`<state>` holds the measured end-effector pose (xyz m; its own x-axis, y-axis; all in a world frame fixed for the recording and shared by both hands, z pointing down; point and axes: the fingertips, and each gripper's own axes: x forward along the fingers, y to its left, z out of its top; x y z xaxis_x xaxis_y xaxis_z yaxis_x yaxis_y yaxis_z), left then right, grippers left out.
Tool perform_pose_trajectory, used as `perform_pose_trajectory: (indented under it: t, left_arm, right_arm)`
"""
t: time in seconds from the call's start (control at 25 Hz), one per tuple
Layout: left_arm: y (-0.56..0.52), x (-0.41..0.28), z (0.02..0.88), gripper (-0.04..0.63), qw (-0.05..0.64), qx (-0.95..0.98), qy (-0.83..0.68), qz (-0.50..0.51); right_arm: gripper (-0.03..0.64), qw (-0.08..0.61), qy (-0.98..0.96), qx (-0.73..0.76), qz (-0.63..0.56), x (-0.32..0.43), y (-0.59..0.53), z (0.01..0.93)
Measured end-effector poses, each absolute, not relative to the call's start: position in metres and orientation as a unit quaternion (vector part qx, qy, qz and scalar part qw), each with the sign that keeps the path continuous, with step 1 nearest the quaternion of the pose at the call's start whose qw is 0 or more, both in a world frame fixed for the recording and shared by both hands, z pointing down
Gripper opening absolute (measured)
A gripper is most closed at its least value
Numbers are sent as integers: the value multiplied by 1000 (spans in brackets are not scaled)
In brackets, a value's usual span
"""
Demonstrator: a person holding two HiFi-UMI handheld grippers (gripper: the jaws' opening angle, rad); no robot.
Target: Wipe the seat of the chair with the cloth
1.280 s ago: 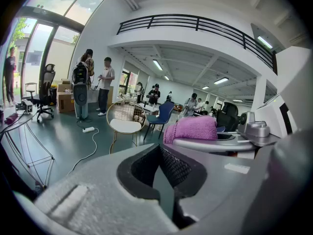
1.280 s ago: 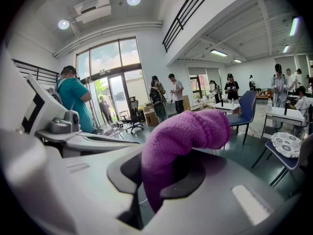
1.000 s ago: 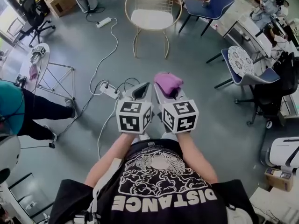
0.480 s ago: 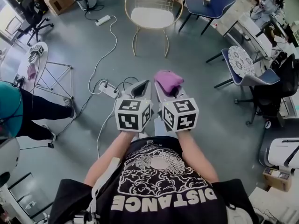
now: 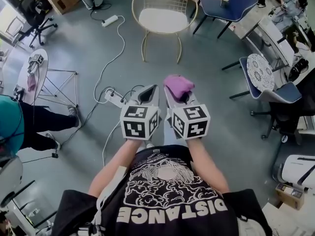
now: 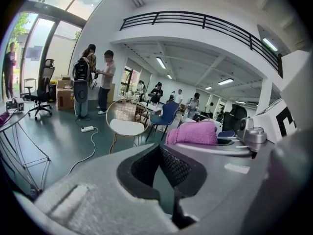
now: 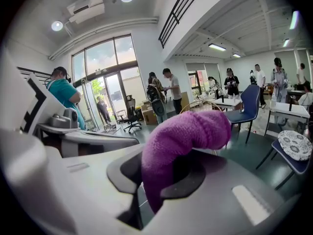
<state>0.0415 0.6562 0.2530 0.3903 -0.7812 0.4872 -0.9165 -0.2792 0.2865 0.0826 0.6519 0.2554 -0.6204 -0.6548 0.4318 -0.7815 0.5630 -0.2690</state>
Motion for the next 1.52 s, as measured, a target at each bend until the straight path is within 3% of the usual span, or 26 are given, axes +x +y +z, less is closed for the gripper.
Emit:
perform_pose_trajectory:
  t: [0.8,1.52]
  left_arm:
    - [438,69,278,-3,287,759,-564,153]
    - [353,55,283,-3,290,730,-597,162]
  right_arm:
    - [61,157,-884,361,253,108,434,282]
    - [61,159,-894,323,268,103,342,291]
